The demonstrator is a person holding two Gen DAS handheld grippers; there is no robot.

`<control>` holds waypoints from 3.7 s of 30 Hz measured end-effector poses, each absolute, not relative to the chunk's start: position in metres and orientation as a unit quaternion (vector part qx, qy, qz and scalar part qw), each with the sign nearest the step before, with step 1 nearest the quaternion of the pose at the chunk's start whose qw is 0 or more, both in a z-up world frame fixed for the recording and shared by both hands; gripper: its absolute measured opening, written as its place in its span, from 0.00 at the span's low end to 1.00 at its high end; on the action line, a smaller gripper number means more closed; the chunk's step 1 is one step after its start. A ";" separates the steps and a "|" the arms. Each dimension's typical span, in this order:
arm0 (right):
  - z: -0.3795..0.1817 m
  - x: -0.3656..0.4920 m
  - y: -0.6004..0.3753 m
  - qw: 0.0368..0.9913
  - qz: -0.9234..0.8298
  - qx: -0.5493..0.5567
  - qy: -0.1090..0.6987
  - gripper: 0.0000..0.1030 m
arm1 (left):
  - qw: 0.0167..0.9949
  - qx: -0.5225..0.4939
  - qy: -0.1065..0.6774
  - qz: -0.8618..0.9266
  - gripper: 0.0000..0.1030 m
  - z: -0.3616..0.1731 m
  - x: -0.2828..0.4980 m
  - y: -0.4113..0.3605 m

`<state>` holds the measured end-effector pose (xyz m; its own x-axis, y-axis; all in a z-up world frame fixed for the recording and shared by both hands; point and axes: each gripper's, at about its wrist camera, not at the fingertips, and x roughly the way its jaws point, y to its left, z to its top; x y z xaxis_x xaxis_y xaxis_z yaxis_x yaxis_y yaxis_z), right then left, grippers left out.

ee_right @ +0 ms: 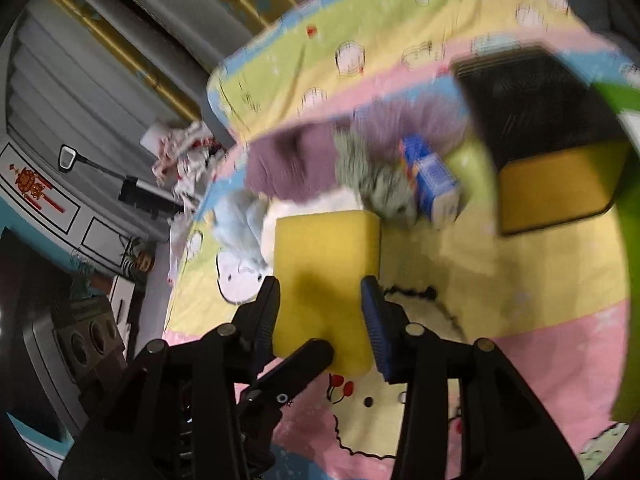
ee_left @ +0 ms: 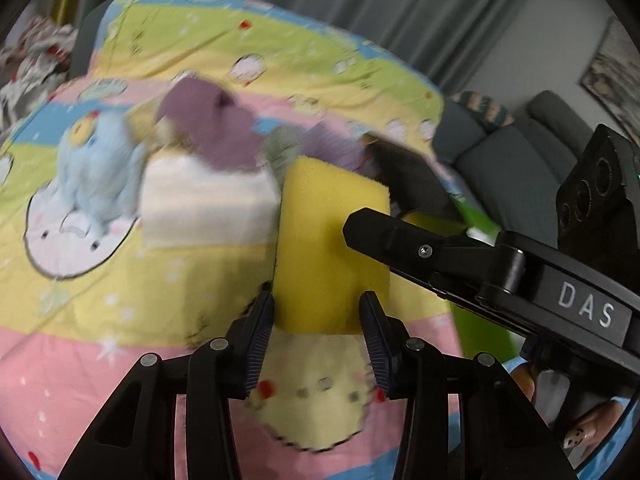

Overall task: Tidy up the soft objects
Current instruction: 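Carry the yellow sponge into the green box and release it, then move the empty right tool back toward the blue plush toy, then grasp the blue plush toy with the right tool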

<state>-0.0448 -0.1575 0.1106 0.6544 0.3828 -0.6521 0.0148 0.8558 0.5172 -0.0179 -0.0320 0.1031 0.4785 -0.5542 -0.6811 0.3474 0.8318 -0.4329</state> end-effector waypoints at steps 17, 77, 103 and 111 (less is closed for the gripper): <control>0.168 -0.130 -0.304 0.924 -0.025 0.291 0.246 0.41 | 0.843 -0.067 0.352 -0.401 0.44 0.165 -0.036 -0.196; 0.165 -0.137 -0.270 0.921 -0.190 0.178 0.290 0.99 | 0.914 -0.061 0.386 -0.105 0.85 0.126 0.001 0.013; 0.134 0.005 -0.048 0.913 0.071 0.108 0.386 0.99 | 0.900 -0.126 0.415 0.045 0.85 0.112 0.020 0.163; 0.110 0.105 0.033 0.902 0.068 0.018 0.427 0.97 | 0.888 -0.179 0.420 0.063 0.85 0.106 0.025 0.196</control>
<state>0.1051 0.0334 0.1097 0.6261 0.1374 -0.7675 -0.1072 0.9902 0.0898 0.0252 0.1964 0.1064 0.6399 -0.0378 -0.7675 -0.2632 0.9276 -0.2652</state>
